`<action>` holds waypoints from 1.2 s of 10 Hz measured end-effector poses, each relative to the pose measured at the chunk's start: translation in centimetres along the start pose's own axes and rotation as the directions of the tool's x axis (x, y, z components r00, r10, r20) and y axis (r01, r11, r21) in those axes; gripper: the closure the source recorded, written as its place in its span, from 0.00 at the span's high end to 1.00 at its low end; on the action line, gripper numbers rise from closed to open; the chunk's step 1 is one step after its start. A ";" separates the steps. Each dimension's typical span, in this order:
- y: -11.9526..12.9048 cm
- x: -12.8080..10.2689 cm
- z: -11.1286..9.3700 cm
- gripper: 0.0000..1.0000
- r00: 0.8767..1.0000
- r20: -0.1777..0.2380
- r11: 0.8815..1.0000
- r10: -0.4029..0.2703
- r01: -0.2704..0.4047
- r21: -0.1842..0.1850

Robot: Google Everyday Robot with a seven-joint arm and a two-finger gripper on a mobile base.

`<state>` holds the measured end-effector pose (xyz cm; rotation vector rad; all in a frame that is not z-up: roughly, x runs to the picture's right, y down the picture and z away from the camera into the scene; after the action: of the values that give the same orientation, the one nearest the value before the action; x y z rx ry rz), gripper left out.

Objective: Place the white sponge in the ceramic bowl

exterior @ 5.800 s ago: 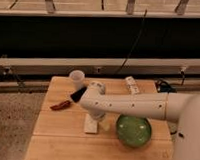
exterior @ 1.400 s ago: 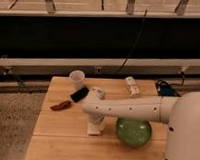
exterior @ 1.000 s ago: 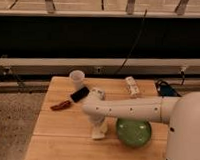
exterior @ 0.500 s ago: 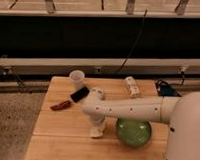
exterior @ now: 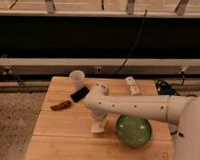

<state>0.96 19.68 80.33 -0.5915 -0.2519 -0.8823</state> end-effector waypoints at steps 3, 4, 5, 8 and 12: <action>0.5 1.7 -0.4 0.00 1.000 0.009 1.000 0.019 -0.019 0.016; 1.6 2.7 -0.5 0.00 0.999 0.020 0.999 0.033 -0.033 0.021; 2.6 3.7 -0.7 0.00 0.999 0.026 0.999 0.046 -0.047 0.027; 4.2 5.4 -1.5 0.00 0.996 0.042 0.996 0.074 -0.076 0.037; 7.3 7.7 -1.7 0.00 0.993 0.061 0.993 0.102 -0.105 0.045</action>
<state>11.37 17.24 79.53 -0.5808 -0.2918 -0.7576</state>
